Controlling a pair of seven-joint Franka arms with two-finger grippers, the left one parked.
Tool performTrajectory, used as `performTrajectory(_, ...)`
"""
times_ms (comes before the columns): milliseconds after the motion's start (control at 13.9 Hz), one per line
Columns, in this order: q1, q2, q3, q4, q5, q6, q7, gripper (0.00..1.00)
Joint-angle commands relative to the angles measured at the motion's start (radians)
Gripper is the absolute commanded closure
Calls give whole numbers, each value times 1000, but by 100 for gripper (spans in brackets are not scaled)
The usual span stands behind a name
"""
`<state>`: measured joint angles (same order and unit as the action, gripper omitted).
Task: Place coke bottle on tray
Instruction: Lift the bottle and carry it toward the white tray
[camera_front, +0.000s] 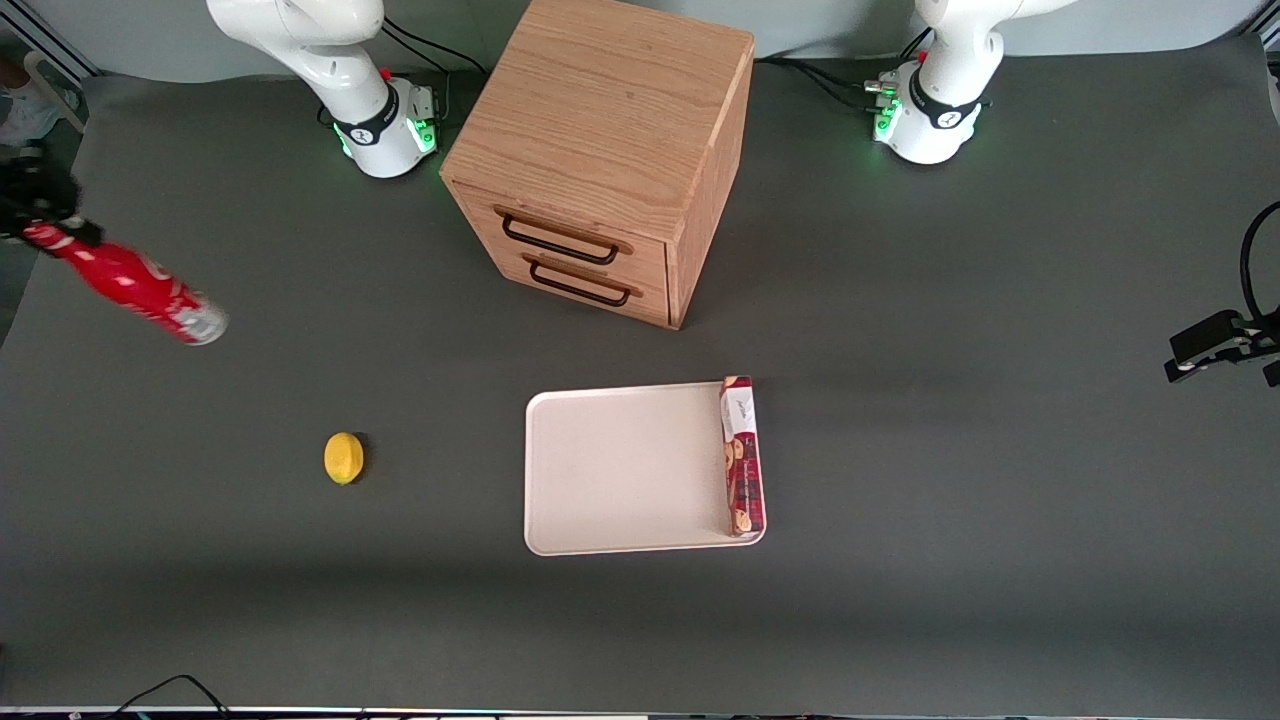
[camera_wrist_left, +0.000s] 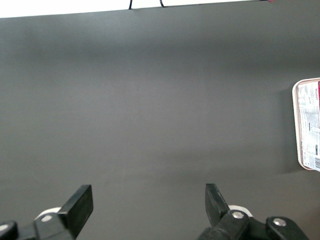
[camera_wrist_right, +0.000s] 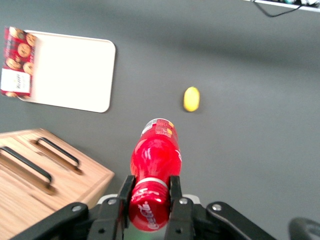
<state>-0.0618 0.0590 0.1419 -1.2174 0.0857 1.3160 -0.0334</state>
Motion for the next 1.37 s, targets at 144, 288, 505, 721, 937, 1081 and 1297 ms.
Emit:
performTrajectory(144, -26, 50, 281, -16, -46, 55, 470, 100)
performTrajectory(288, -23, 79, 378, -88, -107, 145, 622, 100)
performTrajectory(505, -18, 117, 467, -209, -170, 296, 780, 100)
performTrajectory(721, -10, 218, 513, -225, -231, 367, 897, 100)
performTrajectory(937, -3, 321, 539, -222, -297, 443, 987, 100)
performTrajectory(1081, 19, 376, 539, -223, -320, 506, 1021, 100)
performTrajectory(1297, 42, 478, 544, -223, -397, 567, 1092, 100)
